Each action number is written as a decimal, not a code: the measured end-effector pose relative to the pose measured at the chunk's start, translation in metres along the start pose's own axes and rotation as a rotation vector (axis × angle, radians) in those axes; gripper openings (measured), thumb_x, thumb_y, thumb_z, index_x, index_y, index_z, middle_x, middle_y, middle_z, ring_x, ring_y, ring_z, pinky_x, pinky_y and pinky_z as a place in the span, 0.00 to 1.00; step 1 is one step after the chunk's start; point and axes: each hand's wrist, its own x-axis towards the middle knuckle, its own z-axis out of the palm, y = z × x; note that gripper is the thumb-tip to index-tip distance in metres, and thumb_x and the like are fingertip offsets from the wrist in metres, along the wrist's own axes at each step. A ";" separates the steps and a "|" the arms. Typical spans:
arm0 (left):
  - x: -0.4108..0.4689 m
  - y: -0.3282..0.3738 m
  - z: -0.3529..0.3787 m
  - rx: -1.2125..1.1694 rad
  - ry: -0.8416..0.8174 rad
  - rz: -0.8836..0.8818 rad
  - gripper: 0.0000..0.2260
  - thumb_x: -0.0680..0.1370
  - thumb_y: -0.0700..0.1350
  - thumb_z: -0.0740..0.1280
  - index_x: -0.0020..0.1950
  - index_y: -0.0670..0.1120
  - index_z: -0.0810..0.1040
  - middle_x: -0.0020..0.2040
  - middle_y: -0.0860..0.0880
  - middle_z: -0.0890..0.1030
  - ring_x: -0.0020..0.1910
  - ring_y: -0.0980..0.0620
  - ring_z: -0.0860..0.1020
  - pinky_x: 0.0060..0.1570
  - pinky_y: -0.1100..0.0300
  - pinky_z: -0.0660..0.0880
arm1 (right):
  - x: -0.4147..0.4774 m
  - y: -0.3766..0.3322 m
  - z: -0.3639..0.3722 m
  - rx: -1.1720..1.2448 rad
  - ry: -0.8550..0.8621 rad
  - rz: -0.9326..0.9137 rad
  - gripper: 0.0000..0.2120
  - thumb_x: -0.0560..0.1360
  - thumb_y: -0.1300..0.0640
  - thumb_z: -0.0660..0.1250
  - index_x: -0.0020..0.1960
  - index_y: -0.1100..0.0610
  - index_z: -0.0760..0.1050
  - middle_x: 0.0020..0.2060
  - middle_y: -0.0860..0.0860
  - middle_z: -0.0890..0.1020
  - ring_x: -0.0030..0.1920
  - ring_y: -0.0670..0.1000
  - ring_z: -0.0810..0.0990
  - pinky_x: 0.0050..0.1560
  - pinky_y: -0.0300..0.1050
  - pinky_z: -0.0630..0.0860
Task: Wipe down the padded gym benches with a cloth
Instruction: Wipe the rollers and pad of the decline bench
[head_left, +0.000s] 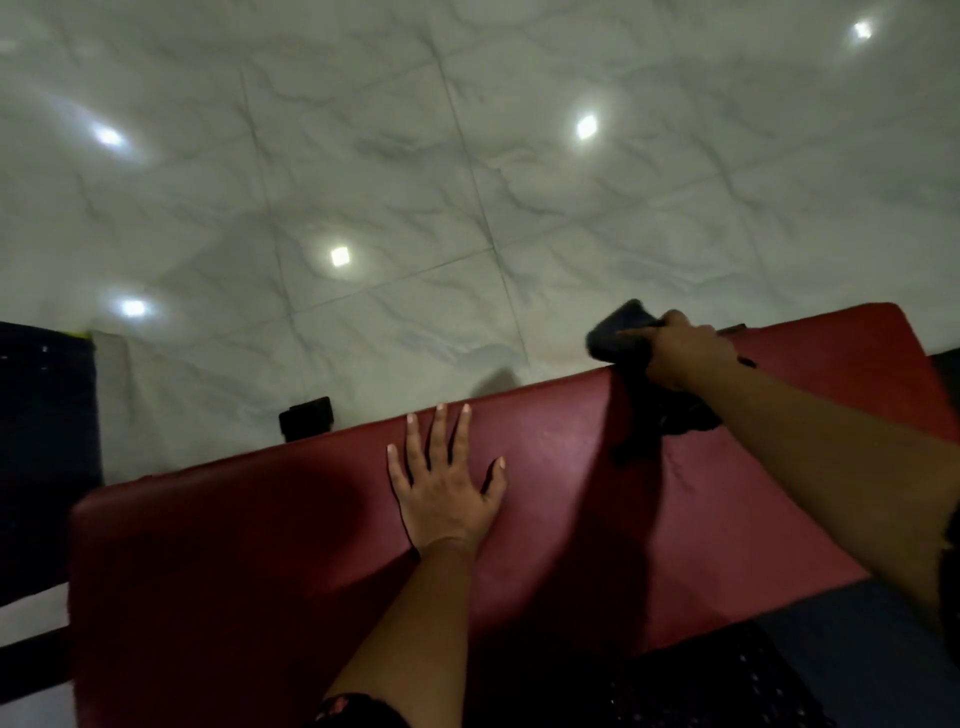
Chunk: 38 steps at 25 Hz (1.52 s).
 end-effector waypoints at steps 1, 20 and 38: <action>0.001 0.001 -0.001 -0.003 -0.013 -0.006 0.32 0.74 0.65 0.56 0.76 0.54 0.67 0.77 0.50 0.65 0.77 0.42 0.60 0.73 0.39 0.52 | 0.001 -0.001 -0.001 -0.065 0.005 0.138 0.25 0.78 0.51 0.62 0.72 0.34 0.63 0.66 0.56 0.65 0.62 0.64 0.71 0.60 0.59 0.73; 0.003 0.003 -0.005 0.043 -0.087 -0.033 0.33 0.71 0.59 0.55 0.77 0.52 0.64 0.76 0.47 0.65 0.77 0.40 0.57 0.73 0.38 0.48 | -0.005 0.019 0.010 -0.401 0.116 0.133 0.24 0.81 0.54 0.56 0.76 0.50 0.60 0.71 0.65 0.61 0.63 0.68 0.69 0.57 0.59 0.73; 0.064 0.280 0.026 -0.001 -0.505 0.232 0.41 0.77 0.67 0.55 0.81 0.47 0.42 0.81 0.47 0.48 0.80 0.45 0.46 0.76 0.43 0.42 | 0.016 0.148 0.008 -0.128 0.133 -0.300 0.31 0.80 0.49 0.60 0.76 0.34 0.49 0.71 0.58 0.63 0.61 0.62 0.70 0.55 0.53 0.70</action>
